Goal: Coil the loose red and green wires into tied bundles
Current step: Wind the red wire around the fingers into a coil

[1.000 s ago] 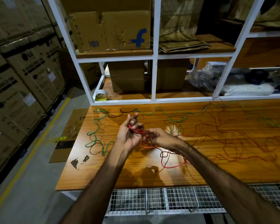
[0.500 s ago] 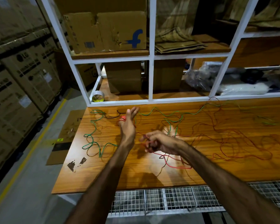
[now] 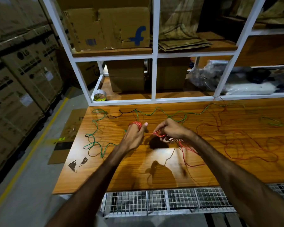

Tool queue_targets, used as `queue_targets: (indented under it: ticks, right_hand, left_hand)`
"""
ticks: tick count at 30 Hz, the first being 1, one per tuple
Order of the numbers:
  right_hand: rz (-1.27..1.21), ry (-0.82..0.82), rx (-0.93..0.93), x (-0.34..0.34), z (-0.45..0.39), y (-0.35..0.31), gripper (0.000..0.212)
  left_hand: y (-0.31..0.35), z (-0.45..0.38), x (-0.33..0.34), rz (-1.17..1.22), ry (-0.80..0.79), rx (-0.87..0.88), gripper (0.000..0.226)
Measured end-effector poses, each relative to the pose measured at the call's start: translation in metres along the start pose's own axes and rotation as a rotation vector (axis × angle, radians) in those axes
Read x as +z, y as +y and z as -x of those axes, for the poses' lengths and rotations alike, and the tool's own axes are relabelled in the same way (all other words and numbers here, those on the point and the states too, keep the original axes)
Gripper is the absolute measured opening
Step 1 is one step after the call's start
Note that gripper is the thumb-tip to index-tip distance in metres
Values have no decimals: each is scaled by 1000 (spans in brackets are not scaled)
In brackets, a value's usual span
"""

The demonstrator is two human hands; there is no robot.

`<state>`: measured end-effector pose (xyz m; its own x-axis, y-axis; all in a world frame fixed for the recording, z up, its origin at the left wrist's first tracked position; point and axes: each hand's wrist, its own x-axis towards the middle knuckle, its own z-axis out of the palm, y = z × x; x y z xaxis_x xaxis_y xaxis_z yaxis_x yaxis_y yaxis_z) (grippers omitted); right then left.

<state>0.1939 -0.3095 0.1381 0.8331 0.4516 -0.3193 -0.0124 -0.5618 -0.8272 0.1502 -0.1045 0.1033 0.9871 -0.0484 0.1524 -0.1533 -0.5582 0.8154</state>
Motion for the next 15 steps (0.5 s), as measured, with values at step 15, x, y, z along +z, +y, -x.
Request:
queue_targets:
  ticks: [15]
  right_hand:
    - [524,44,-85,-21,13,-20,30]
  left_hand:
    - [16,18,7,442,-188,-185,63]
